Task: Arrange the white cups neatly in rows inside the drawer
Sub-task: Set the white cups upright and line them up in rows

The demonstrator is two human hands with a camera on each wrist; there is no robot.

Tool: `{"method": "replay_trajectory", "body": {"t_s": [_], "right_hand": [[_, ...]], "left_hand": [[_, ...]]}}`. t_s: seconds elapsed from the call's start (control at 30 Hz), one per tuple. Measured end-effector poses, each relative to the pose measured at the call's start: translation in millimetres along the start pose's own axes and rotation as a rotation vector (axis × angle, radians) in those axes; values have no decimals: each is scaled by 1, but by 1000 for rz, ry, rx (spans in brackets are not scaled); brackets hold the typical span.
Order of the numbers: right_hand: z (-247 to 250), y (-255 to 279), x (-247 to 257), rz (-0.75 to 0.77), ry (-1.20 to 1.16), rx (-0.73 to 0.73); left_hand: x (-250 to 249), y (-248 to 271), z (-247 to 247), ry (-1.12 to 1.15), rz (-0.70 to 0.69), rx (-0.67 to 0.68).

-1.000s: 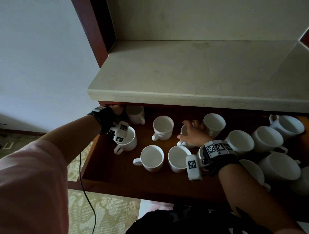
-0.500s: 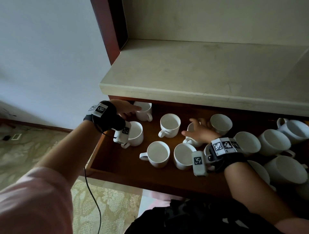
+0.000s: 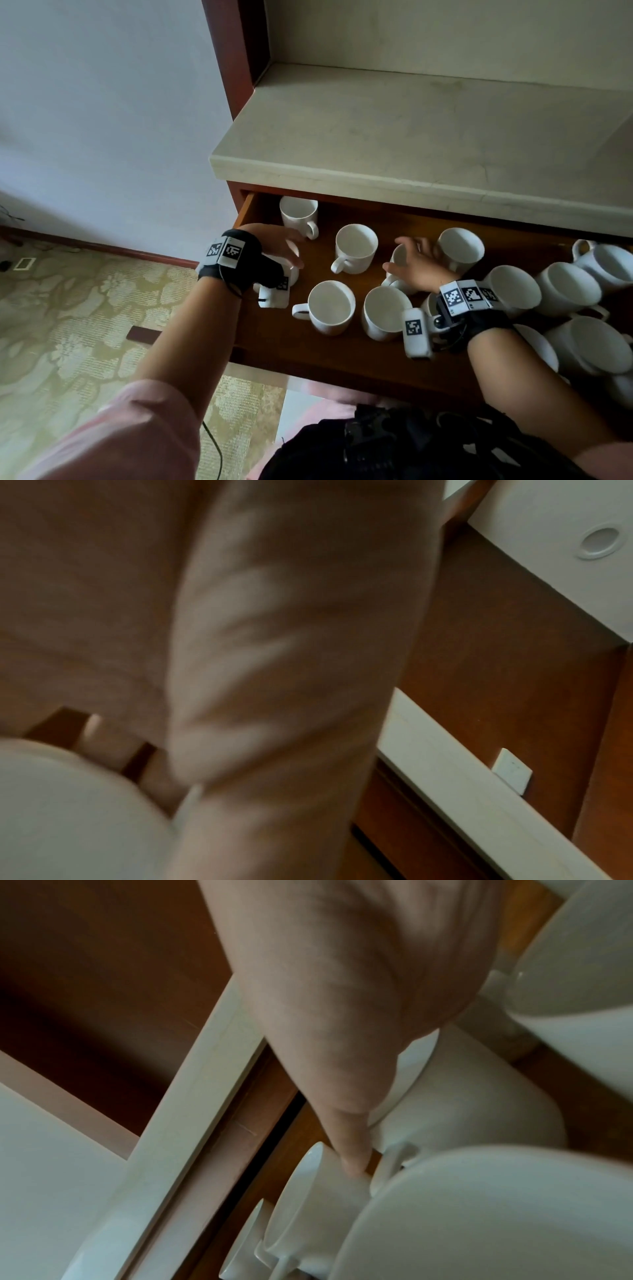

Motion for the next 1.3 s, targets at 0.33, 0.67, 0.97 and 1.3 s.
{"method": "replay_trajectory", "body": {"t_s": [0.33, 0.67, 0.97, 1.3], "right_hand": [[-3, -4, -4, 28, 17, -14], [-3, -6, -4, 29, 24, -17], [-4, -7, -3, 8, 25, -7], [-3, -7, 0, -12, 25, 2]], "left_hand": [[10, 1, 0, -42, -7, -46], [14, -4, 1, -15, 20, -57], [16, 9, 32, 151, -151, -70], [33, 21, 42, 332, -95, -55]]}}
Point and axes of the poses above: each hand's wrist, its own y-axis away from the middle knuckle, its own z-axis out of the back of the hand, x = y × z, the point moved 3 cm from there along -y, towards the middle knuckle, and after that the axes turned 4 degrees about -z, right-handed, at the moved point
